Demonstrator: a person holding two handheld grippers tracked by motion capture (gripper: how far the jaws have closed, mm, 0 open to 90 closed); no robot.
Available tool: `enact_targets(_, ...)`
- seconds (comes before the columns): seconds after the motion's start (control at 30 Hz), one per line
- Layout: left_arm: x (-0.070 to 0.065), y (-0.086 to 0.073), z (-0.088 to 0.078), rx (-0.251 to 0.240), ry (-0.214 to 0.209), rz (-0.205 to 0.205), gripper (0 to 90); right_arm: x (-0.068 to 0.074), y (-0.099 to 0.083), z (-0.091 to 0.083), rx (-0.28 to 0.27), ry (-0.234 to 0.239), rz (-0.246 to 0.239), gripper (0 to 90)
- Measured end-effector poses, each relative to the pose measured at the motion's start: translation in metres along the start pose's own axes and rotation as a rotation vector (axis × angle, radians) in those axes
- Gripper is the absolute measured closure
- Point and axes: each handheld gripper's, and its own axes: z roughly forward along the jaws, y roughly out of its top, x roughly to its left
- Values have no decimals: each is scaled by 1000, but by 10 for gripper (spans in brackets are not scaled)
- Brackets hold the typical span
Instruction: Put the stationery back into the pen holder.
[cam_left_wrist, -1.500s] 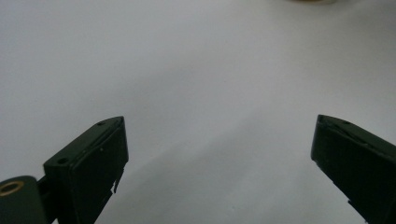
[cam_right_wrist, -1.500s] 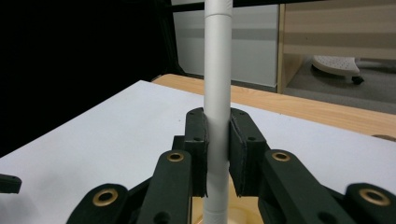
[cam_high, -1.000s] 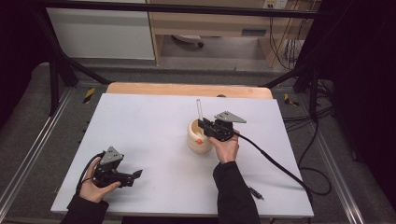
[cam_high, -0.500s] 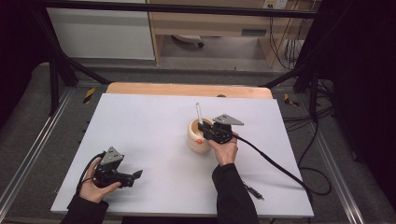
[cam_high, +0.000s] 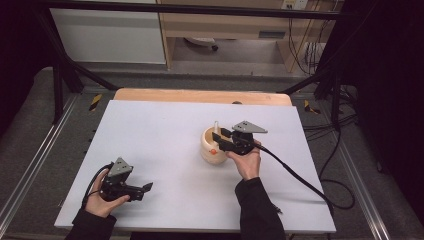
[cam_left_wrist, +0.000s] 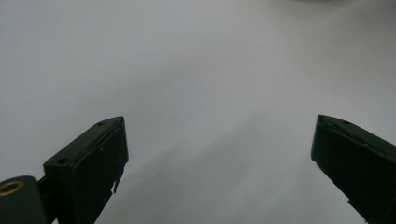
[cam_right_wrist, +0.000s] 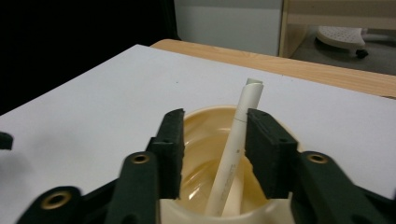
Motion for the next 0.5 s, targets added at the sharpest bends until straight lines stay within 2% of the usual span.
enact_targets(0.13, 0, 0, 0, 0, -2, -1, 41, 0, 8, -17, 36, -4, -36, 340)
enact_targets(0.27, 0, 0, 0, 2, -3, -5, 41, -1, 15, -32, 62, 11, -61, 215)
enact_targets(0.37, 0, 0, 1, 3, -2, -7, 41, -3, 18, -39, 107, 30, -67, 124)
enact_targets(0.5, 0, 0, 0, 3, -2, -6, 41, -6, 18, -46, 167, 22, -83, 51)
